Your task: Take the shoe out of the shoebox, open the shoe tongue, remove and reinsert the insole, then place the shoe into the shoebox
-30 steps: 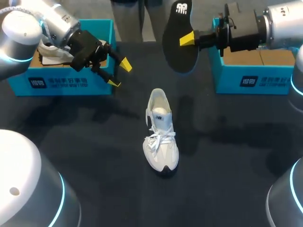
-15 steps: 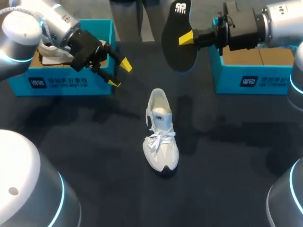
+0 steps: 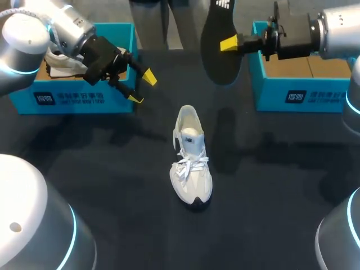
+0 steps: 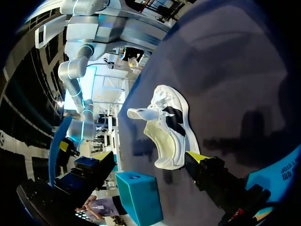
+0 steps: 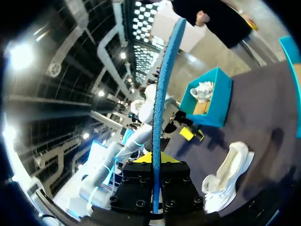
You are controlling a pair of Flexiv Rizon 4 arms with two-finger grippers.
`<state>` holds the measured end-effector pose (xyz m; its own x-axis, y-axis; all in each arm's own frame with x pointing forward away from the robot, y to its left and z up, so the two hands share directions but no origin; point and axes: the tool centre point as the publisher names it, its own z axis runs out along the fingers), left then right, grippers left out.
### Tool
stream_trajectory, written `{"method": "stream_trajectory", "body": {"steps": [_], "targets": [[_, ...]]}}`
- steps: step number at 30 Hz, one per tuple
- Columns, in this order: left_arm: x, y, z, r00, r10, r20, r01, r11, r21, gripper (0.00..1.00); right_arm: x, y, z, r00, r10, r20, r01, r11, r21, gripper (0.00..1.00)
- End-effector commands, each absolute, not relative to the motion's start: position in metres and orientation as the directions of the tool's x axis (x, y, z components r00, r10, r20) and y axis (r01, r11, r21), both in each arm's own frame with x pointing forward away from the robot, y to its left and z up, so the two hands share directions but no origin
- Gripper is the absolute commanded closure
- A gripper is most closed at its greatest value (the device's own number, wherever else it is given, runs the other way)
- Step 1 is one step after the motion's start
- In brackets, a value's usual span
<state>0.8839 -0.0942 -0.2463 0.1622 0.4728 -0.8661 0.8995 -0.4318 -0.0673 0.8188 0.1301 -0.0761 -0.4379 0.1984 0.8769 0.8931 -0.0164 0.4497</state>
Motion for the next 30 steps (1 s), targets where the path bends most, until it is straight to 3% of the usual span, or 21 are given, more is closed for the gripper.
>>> {"method": "stream_trajectory", "body": {"steps": [1, 8, 30], "targets": [[0.884, -0.094, -0.246, 0.164, 0.475, -0.865, 0.899, -0.433, -0.066, 0.0, 0.822, 0.125, -0.093, -0.536, 0.137, 0.833, 0.832, -0.08, 0.549, 1.0], [0.884, -0.094, -0.246, 0.164, 0.475, -0.865, 0.899, -0.433, -0.066, 0.0, 0.842, 0.119, -0.111, -0.638, 0.142, 0.757, 0.758, -0.058, 0.65, 1.0], [0.884, -0.094, -0.246, 0.164, 0.475, -0.865, 0.899, -0.433, -0.066, 0.0, 0.859, 0.119, -0.122, -0.641, 0.13, 0.756, 0.757, -0.051, 0.651, 1.0]]}}
